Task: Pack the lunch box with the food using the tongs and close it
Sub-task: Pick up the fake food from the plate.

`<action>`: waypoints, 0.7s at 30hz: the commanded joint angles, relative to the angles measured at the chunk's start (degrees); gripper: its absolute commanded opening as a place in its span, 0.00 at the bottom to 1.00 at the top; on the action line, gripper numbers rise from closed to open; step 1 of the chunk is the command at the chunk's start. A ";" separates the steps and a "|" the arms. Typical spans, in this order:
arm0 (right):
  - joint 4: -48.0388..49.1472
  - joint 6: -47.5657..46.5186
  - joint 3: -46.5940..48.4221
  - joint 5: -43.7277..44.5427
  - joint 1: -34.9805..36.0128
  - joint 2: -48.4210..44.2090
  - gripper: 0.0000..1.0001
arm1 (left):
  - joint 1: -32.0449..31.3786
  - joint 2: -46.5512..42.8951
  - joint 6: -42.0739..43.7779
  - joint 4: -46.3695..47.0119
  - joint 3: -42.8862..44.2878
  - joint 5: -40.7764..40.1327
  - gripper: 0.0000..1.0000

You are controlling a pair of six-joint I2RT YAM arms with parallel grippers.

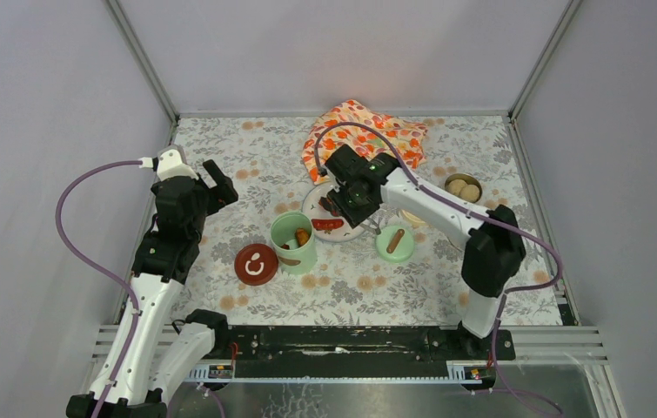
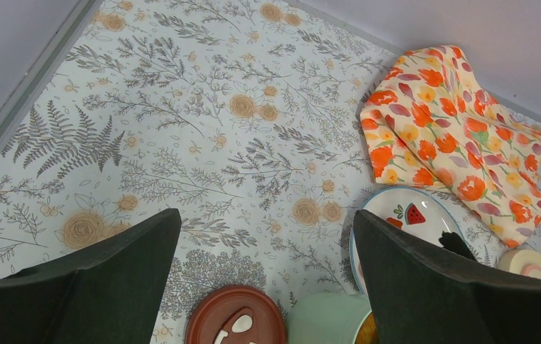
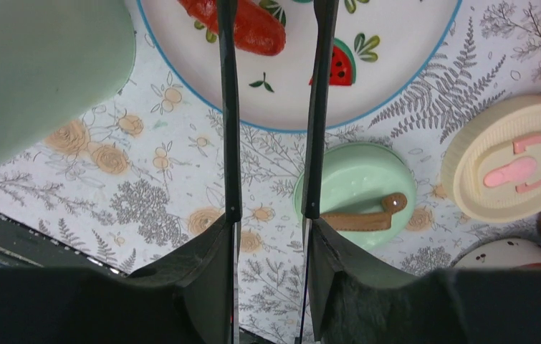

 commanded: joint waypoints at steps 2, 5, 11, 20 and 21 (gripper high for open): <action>-1.29 -0.80 7.21 1.93 -0.35 3.82 0.44 | 0.49 0.02 -0.14 3.56 -0.40 0.79 0.99; -1.13 -2.39 9.20 1.73 -0.34 6.07 0.45 | 0.45 0.08 -0.07 3.56 -0.39 0.82 0.98; -1.89 -3.03 12.45 2.62 -0.47 10.68 0.47 | 0.44 0.11 -0.01 3.56 -0.34 0.89 0.98; -1.20 -3.17 13.24 2.72 -0.99 13.85 0.48 | 0.45 -0.06 -0.01 3.56 -0.38 0.95 0.98; -1.06 -3.20 13.30 2.44 -1.09 14.17 0.48 | 0.46 -0.06 -0.01 3.60 -0.38 1.00 0.98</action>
